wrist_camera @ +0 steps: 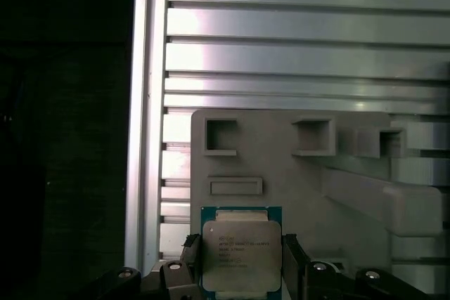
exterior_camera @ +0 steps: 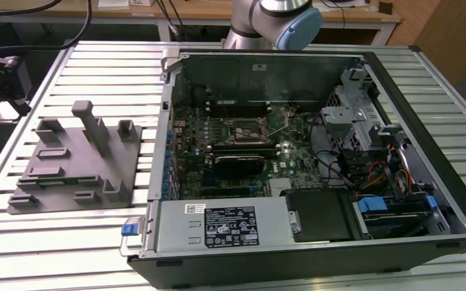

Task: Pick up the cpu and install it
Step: 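Pick up the cpu and move it towards the insertion slot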

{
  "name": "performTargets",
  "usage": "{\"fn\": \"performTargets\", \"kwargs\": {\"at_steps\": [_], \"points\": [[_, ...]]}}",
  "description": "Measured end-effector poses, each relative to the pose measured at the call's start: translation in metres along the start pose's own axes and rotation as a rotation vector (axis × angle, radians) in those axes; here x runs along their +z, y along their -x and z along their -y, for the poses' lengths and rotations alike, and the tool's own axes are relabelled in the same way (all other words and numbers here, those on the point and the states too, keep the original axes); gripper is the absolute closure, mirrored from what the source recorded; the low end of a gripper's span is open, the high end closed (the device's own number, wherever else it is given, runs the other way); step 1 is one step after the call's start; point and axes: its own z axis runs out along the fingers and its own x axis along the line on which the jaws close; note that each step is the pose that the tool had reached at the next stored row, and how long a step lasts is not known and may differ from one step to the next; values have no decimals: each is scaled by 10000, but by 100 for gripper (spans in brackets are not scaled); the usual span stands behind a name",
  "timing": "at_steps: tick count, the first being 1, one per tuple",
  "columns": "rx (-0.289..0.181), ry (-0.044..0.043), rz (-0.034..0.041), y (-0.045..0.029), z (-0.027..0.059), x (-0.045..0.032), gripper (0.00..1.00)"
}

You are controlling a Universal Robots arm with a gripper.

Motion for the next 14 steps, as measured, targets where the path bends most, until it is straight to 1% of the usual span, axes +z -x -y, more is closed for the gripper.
{"fn": "performTargets", "kwargs": {"at_steps": [14], "points": [[0, 2, 1, 1, -10, -64, 46]]}}
